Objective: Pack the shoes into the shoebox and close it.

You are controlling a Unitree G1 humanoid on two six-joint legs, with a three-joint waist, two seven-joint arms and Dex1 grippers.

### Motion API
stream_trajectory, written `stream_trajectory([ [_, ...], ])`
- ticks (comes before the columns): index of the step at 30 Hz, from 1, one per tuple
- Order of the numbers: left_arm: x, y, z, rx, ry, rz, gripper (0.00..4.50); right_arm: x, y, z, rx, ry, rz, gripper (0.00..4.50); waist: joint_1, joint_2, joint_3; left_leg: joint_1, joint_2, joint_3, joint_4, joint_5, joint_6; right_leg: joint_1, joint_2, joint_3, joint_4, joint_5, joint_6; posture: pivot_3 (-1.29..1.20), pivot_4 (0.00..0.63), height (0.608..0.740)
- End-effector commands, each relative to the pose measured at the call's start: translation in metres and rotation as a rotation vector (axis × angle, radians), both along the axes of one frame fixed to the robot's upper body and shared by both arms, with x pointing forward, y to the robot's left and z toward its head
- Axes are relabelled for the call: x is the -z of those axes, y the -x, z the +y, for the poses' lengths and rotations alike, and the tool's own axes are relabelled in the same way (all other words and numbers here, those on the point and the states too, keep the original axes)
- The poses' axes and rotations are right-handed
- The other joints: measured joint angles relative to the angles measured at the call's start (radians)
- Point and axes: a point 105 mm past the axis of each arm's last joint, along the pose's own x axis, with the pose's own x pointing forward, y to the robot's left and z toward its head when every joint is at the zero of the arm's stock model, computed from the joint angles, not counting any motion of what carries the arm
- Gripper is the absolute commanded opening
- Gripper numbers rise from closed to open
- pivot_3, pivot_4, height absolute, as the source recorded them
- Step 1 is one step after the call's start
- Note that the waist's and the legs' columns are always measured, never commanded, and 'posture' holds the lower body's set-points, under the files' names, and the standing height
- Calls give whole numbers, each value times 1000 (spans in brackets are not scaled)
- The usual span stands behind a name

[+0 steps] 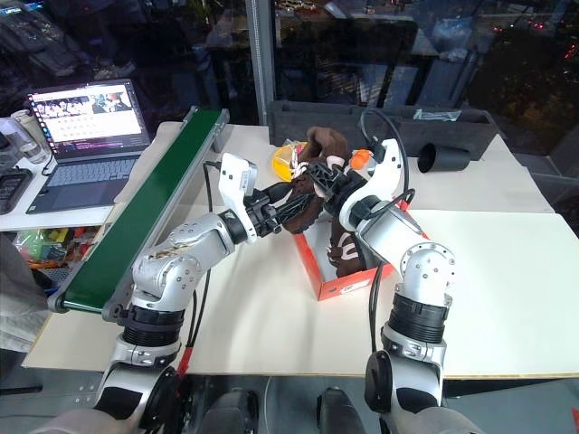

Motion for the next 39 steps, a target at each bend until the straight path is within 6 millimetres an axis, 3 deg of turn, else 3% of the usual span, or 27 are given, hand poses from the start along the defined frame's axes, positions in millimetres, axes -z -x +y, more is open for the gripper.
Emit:
stream_trajectory([
  [1,-5,14,-1,82,-39,-70,2860,-17,-6,-8,-18,150,-44,1652,0,0,0,0,0,0,0,0,0,0,0,0,0,0,0,0,150,681],
  [3,1,20,0,123,-63,-63,2860,2,-7,0,-124,270,54,1652,0,1,0,0,0,1,0,0,0,0,0,0,-1,0,0,0,150,681],
  [7,13,24,-2,147,-107,-55,2860,37,-21,-6,-156,390,228,1652,-1,1,0,1,0,1,-2,0,0,0,0,0,-1,-1,-1,0,150,681],
  [10,14,25,-4,147,-114,-58,2860,47,-26,-4,-191,414,278,1652,0,1,1,1,0,1,-1,0,0,0,0,0,-1,-1,-1,0,150,681],
  [14,15,25,-5,143,-122,-68,2860,75,-33,-5,-210,532,361,1652,1,1,1,-1,0,1,-2,0,0,0,0,0,-3,-1,-1,0,150,681],
  [20,18,23,-5,119,-114,-56,2860,117,-42,16,-310,743,420,1652,1,1,1,0,0,1,-1,0,0,1,0,0,-3,0,-1,0,150,681],
  [25,19,23,-10,132,-111,-54,2860,148,-40,39,-449,831,480,1652,1,1,0,4,0,0,-1,0,0,4,0,0,-2,0,-1,0,150,681],
  [29,18,26,-17,156,-99,-56,2860,173,-32,39,-501,857,555,1652,-2,0,-1,9,0,1,-1,0,0,9,0,-1,-2,-1,-1,0,150,681],
  [32,18,27,-19,162,-98,-56,2860,175,-33,33,-484,847,560,1652,-3,0,-2,20,1,1,-3,-1,0,18,0,-1,-4,-1,-1,0,150,681],
  [36,18,25,-19,157,-96,-57,2860,161,-45,23,-386,752,531,1652,-2,0,-2,22,1,0,-3,-1,0,19,0,-1,-2,-1,-2,0,150,681],
  [37,18,25,-19,155,-96,-58,2899,158,-47,19,-366,740,520,2322,-1,0,-2,22,1,1,-3,-1,0,19,0,-1,-1,-1,-2,0,150,681],
  [39,17,24,-18,155,-95,-59,2899,150,-53,13,-327,720,498,2874,1,0,-2,21,1,1,-3,-1,0,19,0,-1,-1,-1,-2,0,150,681],
])
